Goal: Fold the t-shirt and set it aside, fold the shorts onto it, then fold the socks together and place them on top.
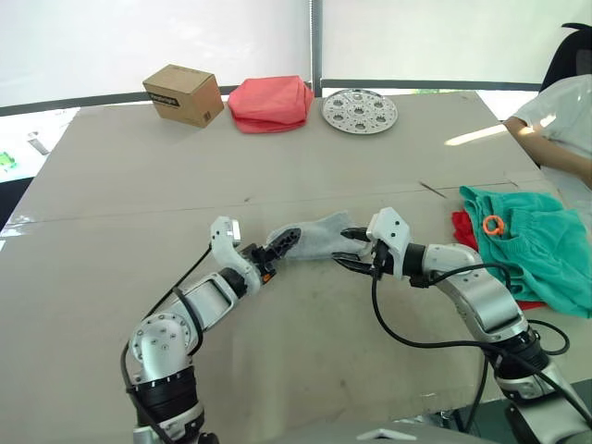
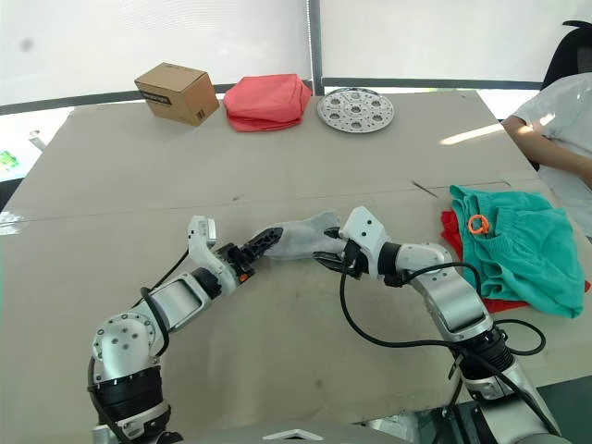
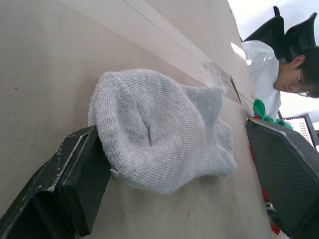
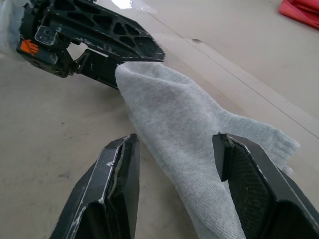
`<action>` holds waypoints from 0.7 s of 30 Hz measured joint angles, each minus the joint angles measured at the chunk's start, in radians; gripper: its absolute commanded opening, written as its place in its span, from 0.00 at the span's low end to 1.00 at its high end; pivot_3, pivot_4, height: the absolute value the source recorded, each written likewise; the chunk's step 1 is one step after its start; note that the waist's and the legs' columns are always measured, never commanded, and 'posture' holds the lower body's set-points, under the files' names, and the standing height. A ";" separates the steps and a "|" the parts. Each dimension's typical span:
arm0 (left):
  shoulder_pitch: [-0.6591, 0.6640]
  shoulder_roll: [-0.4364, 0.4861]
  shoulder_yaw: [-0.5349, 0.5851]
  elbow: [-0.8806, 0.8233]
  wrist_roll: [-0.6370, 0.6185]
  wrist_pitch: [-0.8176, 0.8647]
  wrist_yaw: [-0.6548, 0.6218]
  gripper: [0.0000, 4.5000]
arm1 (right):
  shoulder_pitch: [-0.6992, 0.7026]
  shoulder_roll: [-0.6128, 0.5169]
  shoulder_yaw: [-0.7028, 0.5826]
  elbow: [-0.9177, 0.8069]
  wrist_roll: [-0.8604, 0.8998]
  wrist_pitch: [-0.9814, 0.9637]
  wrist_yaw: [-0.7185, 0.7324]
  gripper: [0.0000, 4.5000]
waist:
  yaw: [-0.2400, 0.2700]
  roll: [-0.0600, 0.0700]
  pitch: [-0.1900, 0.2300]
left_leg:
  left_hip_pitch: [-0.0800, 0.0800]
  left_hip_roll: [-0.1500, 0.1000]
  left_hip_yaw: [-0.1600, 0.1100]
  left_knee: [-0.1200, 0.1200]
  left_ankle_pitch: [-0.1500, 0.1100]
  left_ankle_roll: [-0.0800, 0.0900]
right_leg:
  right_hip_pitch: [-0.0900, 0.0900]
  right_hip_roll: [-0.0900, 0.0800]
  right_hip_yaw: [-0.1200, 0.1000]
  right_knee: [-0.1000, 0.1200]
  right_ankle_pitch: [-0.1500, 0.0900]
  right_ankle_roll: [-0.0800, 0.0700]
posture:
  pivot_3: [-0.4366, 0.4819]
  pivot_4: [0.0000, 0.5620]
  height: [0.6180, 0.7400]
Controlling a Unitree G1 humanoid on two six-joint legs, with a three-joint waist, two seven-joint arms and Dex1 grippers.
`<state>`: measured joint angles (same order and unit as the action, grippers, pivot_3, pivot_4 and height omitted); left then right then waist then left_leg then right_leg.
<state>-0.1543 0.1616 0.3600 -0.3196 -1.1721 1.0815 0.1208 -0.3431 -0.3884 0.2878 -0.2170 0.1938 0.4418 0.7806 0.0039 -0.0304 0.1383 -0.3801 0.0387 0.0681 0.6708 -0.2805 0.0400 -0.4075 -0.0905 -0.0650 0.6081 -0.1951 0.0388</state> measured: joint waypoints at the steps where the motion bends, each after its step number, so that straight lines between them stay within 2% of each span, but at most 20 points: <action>1: -0.002 0.000 -0.006 0.000 0.001 0.000 0.005 1.00 | 0.004 0.000 0.000 0.000 -0.002 0.000 -0.004 0.56 | 0.003 0.000 0.000 | 0.000 0.000 0.000 0.000 0.000 0.000 | 0.000 0.000 0.000 0.000 0.000 0.000 | 0.48 0.27 1.00; 4: -0.011 0.007 -0.034 0.000 0.027 -0.012 0.007 1.00 | 0.005 0.004 0.000 0.002 -0.020 -0.001 -0.028 0.56 | 0.009 0.001 -0.001 | 0.000 0.000 0.000 0.000 0.000 0.000 | 0.000 0.000 0.000 0.000 0.000 0.000 | 0.48 0.27 1.00; 7: -0.023 0.014 -0.065 0.001 0.070 -0.027 0.008 0.83 | 0.005 0.010 0.000 0.014 -0.029 0.000 -0.043 0.54 | 0.011 0.002 -0.001 | 0.000 0.000 0.000 0.000 0.000 0.000 | 0.000 0.000 0.000 0.000 0.000 0.000 | 0.48 0.27 1.00; 13: -0.071 0.017 -0.109 0.055 0.181 -0.045 0.028 0.28 | -0.007 0.016 0.000 0.046 -0.045 0.001 -0.063 0.54 | 0.012 0.002 -0.001 | 0.000 -0.001 0.000 0.000 0.000 0.000 | 0.000 0.000 0.000 0.000 0.000 0.000 | 0.48 0.27 1.00; 15: -0.097 0.021 -0.128 0.088 0.231 -0.058 0.026 0.02 | -0.018 0.023 0.000 0.051 -0.049 0.000 -0.066 0.54 | 0.012 0.002 -0.001 | 0.000 -0.001 -0.001 0.000 0.000 0.000 | 0.000 0.001 0.000 0.000 0.000 0.000 | 0.48 0.27 1.00; 21: -0.101 0.024 -0.139 0.095 0.280 -0.075 -0.020 0.02 | -0.022 0.025 0.008 0.067 -0.059 0.006 -0.067 0.54 | 0.011 0.002 -0.001 | -0.001 0.000 -0.001 0.000 0.000 0.000 | 0.000 0.000 0.000 -0.001 0.000 0.000 | 0.48 0.27 1.00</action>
<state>-0.2549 0.1859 0.2210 -0.2246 -0.8920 1.0068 0.1006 -0.3651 -0.3631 0.2953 -0.1503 0.1347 0.4474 0.7139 0.0149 -0.0284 0.1372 -0.3806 0.0385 0.0675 0.6704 -0.2805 0.0400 -0.4076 -0.0901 -0.0652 0.6074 -0.1952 0.0387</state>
